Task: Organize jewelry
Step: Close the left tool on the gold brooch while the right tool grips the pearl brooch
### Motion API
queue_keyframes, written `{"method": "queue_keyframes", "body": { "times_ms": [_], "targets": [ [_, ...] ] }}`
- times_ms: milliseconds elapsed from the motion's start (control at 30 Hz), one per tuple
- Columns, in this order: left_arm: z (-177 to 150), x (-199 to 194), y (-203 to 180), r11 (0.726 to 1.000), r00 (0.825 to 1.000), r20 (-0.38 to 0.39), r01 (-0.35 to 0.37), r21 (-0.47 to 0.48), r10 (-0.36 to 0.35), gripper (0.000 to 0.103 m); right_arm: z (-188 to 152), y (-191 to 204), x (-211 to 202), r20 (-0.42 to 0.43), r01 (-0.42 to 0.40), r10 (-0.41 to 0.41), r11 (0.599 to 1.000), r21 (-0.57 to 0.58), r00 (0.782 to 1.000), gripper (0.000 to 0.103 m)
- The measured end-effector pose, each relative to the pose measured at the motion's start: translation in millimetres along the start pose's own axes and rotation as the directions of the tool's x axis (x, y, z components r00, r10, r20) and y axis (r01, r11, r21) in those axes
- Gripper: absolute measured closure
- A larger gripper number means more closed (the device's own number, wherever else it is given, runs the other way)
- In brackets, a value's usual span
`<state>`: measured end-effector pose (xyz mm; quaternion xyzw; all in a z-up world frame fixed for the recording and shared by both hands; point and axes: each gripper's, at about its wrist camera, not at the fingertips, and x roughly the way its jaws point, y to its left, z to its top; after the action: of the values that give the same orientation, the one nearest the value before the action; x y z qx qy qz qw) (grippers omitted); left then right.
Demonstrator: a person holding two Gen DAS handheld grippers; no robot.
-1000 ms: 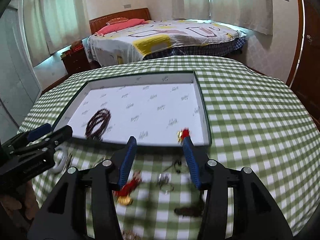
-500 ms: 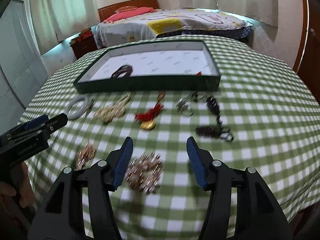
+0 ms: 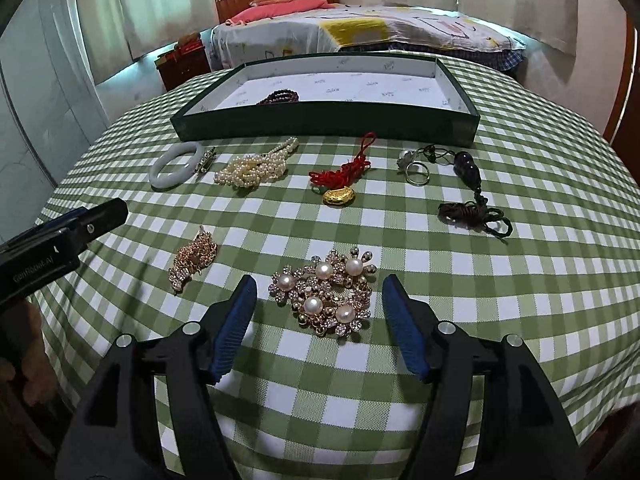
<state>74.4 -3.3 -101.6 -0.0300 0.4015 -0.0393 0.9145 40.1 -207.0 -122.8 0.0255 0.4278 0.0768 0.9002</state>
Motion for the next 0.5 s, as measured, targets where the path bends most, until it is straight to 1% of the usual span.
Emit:
{"method": "queue_keyframes", "body": {
  "times_ms": [233,267,433,500],
  "targets": [
    [-1,0,-2,1.000,1.000,-0.002,0.003,0.006,-0.003,0.029,-2,3,1,0.005,0.022,-0.022,0.999,-0.029,1.000,0.040],
    [-2,1,-2,1.000,1.000,-0.004,0.004,0.006,-0.004,0.029,-2,2,1,0.006,0.025,-0.025,0.999,-0.029,1.000,0.042],
    [-3,3,-3,1.000,1.000,-0.015,0.005,0.001,-0.005,0.029,-1,-6,-1,0.014,0.023,-0.023,1.000,0.002,1.000,0.063],
    [-3,3,-4,1.000,1.000,-0.016,0.005,0.003,-0.005,0.029,-1,-8,-2,0.014,0.014,-0.014,1.000,0.006,1.000,0.065]
  ]
}}
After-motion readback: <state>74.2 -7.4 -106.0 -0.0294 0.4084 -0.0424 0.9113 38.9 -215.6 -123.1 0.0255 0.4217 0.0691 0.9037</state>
